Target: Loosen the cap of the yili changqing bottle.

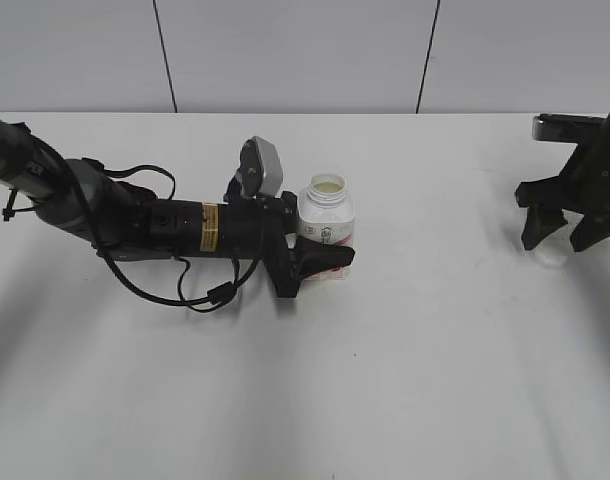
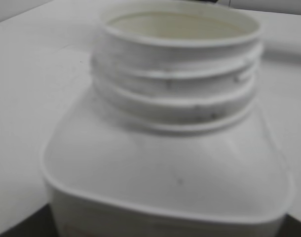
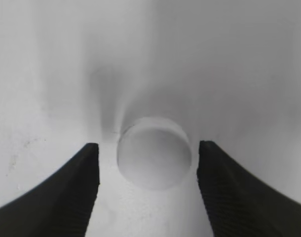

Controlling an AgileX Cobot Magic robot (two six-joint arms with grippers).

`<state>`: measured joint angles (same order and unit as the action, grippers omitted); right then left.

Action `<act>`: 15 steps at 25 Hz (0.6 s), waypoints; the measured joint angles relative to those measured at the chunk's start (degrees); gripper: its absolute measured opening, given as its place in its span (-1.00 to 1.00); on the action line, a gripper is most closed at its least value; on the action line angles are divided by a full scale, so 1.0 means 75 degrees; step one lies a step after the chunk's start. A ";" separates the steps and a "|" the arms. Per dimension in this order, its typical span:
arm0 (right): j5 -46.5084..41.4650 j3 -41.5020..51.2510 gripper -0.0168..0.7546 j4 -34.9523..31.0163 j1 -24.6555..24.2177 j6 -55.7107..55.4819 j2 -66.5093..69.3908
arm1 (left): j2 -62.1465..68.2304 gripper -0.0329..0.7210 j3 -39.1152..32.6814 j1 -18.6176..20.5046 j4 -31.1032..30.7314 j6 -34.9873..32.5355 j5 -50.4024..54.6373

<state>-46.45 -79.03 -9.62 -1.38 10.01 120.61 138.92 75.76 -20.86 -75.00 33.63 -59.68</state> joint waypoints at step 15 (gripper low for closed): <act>-0.0357 -0.0421 0.56 -0.0033 0.0000 -0.0029 -0.0009 | 0.0000 0.18 0.0000 0.0000 0.0007 0.0000 0.0000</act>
<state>-49.12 -82.18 -9.87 -1.38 9.79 120.54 138.92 75.76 -20.86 -74.95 33.63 -59.68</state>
